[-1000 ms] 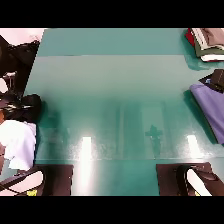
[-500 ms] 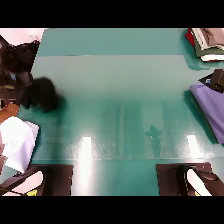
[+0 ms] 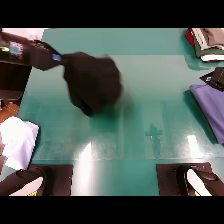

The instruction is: Fold the shirts.

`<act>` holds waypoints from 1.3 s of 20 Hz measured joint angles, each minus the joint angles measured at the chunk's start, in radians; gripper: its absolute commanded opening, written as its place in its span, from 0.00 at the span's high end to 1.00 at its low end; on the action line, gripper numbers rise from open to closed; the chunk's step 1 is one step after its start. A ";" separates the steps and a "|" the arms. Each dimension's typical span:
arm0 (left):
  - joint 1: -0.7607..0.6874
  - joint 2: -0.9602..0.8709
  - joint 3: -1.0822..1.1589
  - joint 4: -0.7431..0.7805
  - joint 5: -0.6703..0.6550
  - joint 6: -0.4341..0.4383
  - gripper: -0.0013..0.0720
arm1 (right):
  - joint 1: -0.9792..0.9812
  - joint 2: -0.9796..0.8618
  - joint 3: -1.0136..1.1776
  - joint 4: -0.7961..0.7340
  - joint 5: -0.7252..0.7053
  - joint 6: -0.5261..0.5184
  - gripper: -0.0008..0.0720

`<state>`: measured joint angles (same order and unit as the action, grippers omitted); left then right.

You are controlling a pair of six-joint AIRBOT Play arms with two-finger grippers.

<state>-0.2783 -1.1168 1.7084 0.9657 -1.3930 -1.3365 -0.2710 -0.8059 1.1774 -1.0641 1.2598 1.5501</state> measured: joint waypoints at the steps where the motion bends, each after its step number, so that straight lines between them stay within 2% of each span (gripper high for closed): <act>1: -0.054 -0.020 0.008 -0.005 0.000 0.003 0.95 | 0.000 0.000 0.000 0.000 0.000 0.000 0.95; 6: -0.263 -0.213 0.025 -0.010 0.031 0.013 0.95 | 0.000 0.000 0.000 0.000 -0.002 0.000 0.95; 7: -0.290 -0.260 0.026 -0.012 0.040 0.019 0.63 | 0.000 0.000 0.000 0.000 -0.002 0.000 0.95; 8: -0.313 -0.307 0.027 -0.014 0.046 0.023 0.22 | 0.000 0.000 0.000 0.000 -0.002 0.000 0.95; 10: -0.329 -0.380 0.028 -0.013 0.047 0.025 0.28 | 0.000 0.000 0.000 0.000 -0.002 0.000 0.95; 12: -0.304 -0.414 0.031 -0.014 0.022 0.024 0.28 | 0.000 0.000 0.000 0.000 -0.002 0.000 0.95; 17: -0.109 -0.405 -0.005 0.009 -0.090 0.014 0.28 | 0.000 0.000 0.000 -0.002 -0.001 0.000 0.95; 21: 0.042 -0.349 -0.190 0.018 -0.114 0.016 0.28 | 0.000 0.000 0.000 -0.002 -0.001 0.000 0.95; 24: 0.098 -0.312 -0.398 0.004 -0.065 0.028 0.28 | 0.000 0.000 0.000 -0.002 -0.001 0.000 0.95; 26: 0.113 -0.299 -0.529 -0.061 -0.019 0.050 0.28 | 0.000 0.000 0.000 -0.002 -0.001 0.000 0.95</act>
<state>-0.1658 -1.4158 1.1797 0.9043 -1.4124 -1.2861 -0.2707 -0.8059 1.1774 -1.0664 1.2591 1.5505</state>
